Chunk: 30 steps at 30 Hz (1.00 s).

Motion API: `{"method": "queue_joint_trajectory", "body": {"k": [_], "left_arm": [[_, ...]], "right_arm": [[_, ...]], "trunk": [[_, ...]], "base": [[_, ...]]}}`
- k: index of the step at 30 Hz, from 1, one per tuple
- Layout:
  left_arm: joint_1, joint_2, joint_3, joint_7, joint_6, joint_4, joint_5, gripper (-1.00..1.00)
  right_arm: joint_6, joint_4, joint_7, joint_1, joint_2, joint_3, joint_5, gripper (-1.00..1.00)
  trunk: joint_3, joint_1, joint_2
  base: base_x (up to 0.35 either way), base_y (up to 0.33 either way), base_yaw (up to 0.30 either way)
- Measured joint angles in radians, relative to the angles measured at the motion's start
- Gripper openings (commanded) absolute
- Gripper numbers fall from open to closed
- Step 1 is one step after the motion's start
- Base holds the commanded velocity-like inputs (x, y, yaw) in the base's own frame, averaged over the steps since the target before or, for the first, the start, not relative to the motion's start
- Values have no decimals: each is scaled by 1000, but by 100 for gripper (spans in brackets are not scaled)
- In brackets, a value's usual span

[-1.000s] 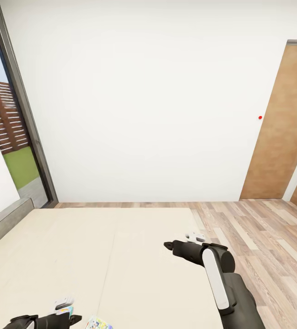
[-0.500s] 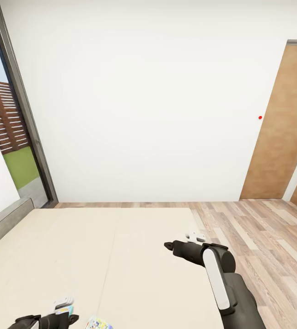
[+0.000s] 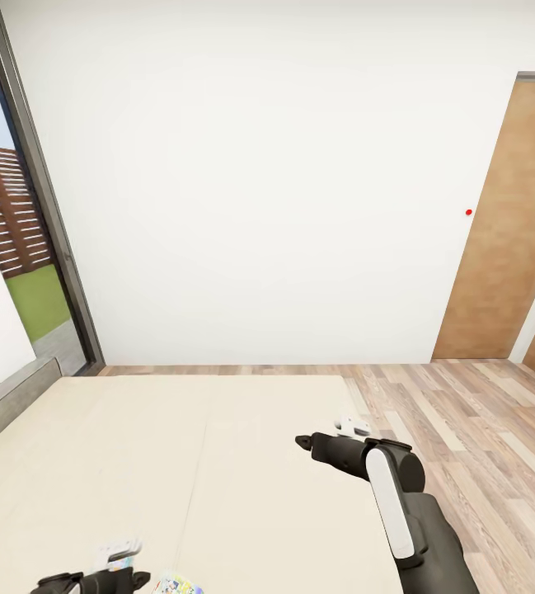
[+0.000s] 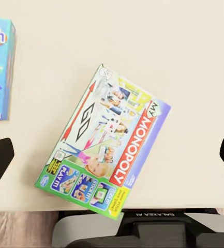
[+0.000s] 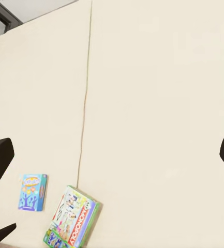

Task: Put all the toys in the child's room - the three board games (two on the bed and one on the table), the two jigsaw puzzles on the table, and the tennis ball on the table - inside the toy box on the table in the child's room.

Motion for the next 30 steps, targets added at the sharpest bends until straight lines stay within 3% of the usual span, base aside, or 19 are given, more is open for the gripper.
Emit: {"method": "queue_joint_trajectory", "body": {"k": [9,30], "left_arm": [[1,-17,-1,1,-16,4,-1,100],[2,-9,-1,-1,-21,4,0,100]], "right_arm": [[0,-1,1,0,1,0,0,100],[0,-1,1,1,1,1,0,100]], "trunk": [[-3,0,0],[-29,0,2]], "base": [[0,0,0],[0,0,0]]}}
